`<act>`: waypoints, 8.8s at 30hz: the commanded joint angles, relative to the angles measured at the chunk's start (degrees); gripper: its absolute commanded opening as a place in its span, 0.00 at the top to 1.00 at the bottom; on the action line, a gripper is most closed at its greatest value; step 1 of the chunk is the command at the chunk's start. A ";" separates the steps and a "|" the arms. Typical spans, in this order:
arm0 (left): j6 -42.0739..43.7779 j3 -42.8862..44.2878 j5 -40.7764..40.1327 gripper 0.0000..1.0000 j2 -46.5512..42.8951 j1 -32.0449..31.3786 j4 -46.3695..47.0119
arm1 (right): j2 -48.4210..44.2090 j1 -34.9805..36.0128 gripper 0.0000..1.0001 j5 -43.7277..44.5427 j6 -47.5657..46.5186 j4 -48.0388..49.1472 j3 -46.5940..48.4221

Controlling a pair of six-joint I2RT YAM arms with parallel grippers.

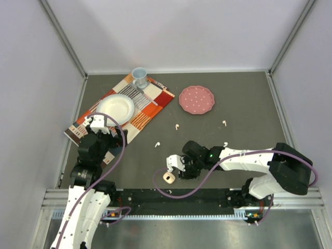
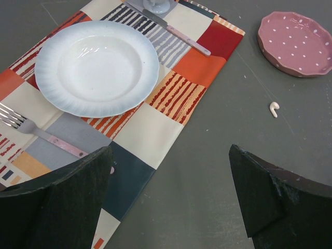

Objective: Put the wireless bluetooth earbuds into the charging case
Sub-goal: Pick up the charging case from the corner of the board, then pass from the right arm to the left, then pass from the left arm to the right, then pass from the right arm to the left

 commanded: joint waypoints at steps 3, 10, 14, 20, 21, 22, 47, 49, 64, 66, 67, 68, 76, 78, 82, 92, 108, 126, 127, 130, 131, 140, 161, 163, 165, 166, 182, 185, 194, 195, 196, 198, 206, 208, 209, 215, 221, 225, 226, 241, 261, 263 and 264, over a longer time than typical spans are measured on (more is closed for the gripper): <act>-0.41 0.07 1.01 0.01 -1.20 0.04 1.81 | 0.24 0.87 0.45 -0.90 -0.65 1.33 2.32; -2.77 -0.20 2.33 0.01 -2.51 0.04 2.34 | 1.47 0.87 0.57 -1.96 -0.92 0.72 3.11; -4.97 0.51 2.42 0.01 -3.83 0.04 0.67 | 1.64 0.87 0.77 -2.92 -0.65 0.98 3.11; -3.04 2.70 10.32 0.01 -1.64 0.04 -1.00 | -1.07 0.95 0.94 1.19 2.33 5.72 1.44; -3.13 3.14 11.11 0.01 -0.68 0.04 -1.18 | -2.13 0.96 0.95 1.99 2.95 6.60 1.09; -3.31 3.49 11.99 0.01 -0.15 0.04 -1.53 | -3.18 0.96 0.96 2.95 3.47 8.96 0.22; -27.92 -6.79 36.18 0.05 10.38 -15.48 33.70 | -19.45 2.36 0.99 18.71 9.80 27.96 0.47; -25.64 -5.48 34.33 0.07 12.94 -19.46 33.89 | -19.62 2.54 0.99 18.17 10.24 28.23 0.91; -24.67 -2.84 29.58 0.16 22.70 -25.80 37.67 | -22.00 3.15 0.99 17.20 9.81 29.02 0.56; -24.49 -2.48 29.66 0.18 23.50 -26.33 37.67 | -22.00 3.24 0.99 16.50 9.63 28.76 0.65; -24.40 -2.48 29.66 0.18 23.76 -26.68 37.93 | -22.00 3.24 0.99 16.41 9.63 28.76 0.56; -24.40 -2.57 29.66 0.24 23.94 -26.94 38.28 | -22.00 3.24 0.99 16.50 9.63 28.67 0.65; -24.23 -2.48 30.01 0.37 25.25 -28.53 39.43 | -22.09 3.50 0.98 16.67 9.72 28.84 0.39; -24.14 -2.40 30.28 0.39 25.52 -28.61 39.78 | -22.09 3.50 0.98 16.59 9.63 29.02 0.30; -23.88 -1.96 30.89 0.48 26.31 -28.97 39.78 | -22.09 3.68 0.98 16.85 9.37 29.28 0.12; -23.52 -2.04 30.63 0.75 26.84 -29.67 40.48 | -21.91 3.86 0.96 15.88 9.19 29.55 -0.05; -12.28 -3.09 16.06 1.00 17.19 -30.02 32.57 | -30.77 3.94 0.01 25.79 20.83 32.36 -3.13; -6.03 -16.27 15.51 1.00 5.83 -30.02 56.38 | -25.44 -19.08 0.01 -5.88 83.92 20.92 8.04; -6.12 -16.63 15.51 1.00 5.57 -30.02 57.43 | -24.30 -19.61 0.01 -7.04 87.12 24.33 6.38; -4.89 -17.77 16.13 1.00 4.87 -30.02 60.16 | -21.30 -19.52 0.03 -9.60 98.99 32.86 1.90; -4.54 -17.95 16.04 1.00 4.52 -30.02 60.52 | -20.69 -19.61 0.04 -9.95 101.28 38.89 0.92; -3.31 -18.74 17.53 1.00 5.83 -30.02 63.42 | -14.89 -18.29 0.03 -9.26 114.83 53.26 -1.55; -4.27 -18.65 19.91 1.00 6.18 -30.20 64.21 | -5.92 -14.25 0.21 -5.56 121.60 60.57 0.82; -4.10 -18.74 19.38 1.00 6.18 -30.20 63.95 | -5.92 -13.90 0.23 -5.82 121.43 60.31 1.26; -3.92 -18.83 19.03 1.00 6.36 -30.20 64.04 | -5.92 -13.37 0.28 -5.74 121.43 60.22 1.35; -3.92 -18.74 18.86 1.00 6.45 -30.11 64.04 | -5.92 -13.11 0.29 -5.74 121.60 60.13 1.35; -3.75 -18.48 19.82 1.00 7.76 -30.20 63.95 | -4.51 -12.40 0.54 -5.65 123.89 64.16 0.74; -3.66 -18.57 19.47 1.00 7.77 -30.11 63.16 | -4.33 -12.32 0.58 -5.74 124.15 64.70 0.74; -4.54 -16.37 18.59 0.81 8.99 -30.11 57.89 | -6.27 -11.88 0.69 -4.77 120.37 59.69 1.79; -4.62 -16.28 18.68 0.77 9.34 -30.20 57.71 | -6.35 -11.79 0.69 -4.60 120.29 59.26 1.79; -4.63 -16.19 18.85 0.76 9.43 -30.20 57.62 | -6.62 -11.88 0.69 -4.42 119.85 58.82 1.88; -4.63 -16.02 18.85 0.71 9.70 -30.11 57.62 | -6.88 -11.88 0.70 -4.42 119.06 57.07 2.23; -4.98 -15.40 19.82 0.64 10.58 -30.20 56.92 | -7.85 -11.70 0.71 -3.80 117.12 55.47 2.85; -5.06 -15.23 20.08 0.64 10.84 -30.11 56.83 | -7.41 -11.70 0.71 -4.24 117.56 56.00 2.85; -5.15 -15.23 20.26 0.62 11.02 -30.20 56.83 | -7.32 -11.70 0.71 -4.24 117.56 56.44 2.85; -4.98 -15.23 21.05 0.67 11.10 -30.20 56.92 | -7.15 -11.61 0.71 -4.33 118.00 56.97 2.85; -4.80 -15.93 20.17 0.56 10.05 -30.20 58.50 | -7.23 -11.61 0.70 -4.07 118.00 56.35 2.50; -4.10 -16.02 20.00 0.46 9.09 -30.20 59.37 | -7.32 -11.61 0.70 -3.54 118.09 55.92 2.23; -4.18 -16.19 19.82 0.46 8.82 -30.11 59.73 | -7.32 -11.61 0.70 -3.45 118.00 55.83 2.23; -4.80 -17.16 20.26 0.50 9.52 -30.20 62.28 | -7.23 -11.61 0.70 -3.98 117.91 56.53 2.58; -5.59 -18.65 18.77 0.69 10.14 -30.20 67.02 | -6.62 -11.52 0.69 -4.51 118.79 57.41 2.50; -5.68 -18.65 18.68 0.72 10.31 -30.20 67.29 | -6.62 -11.52 0.69 -4.42 118.88 57.32 2.41; -5.59 -18.65 18.50 0.73 10.23 -30.20 67.38 | -6.53 -11.52 0.69 -4.42 118.79 57.23 2.41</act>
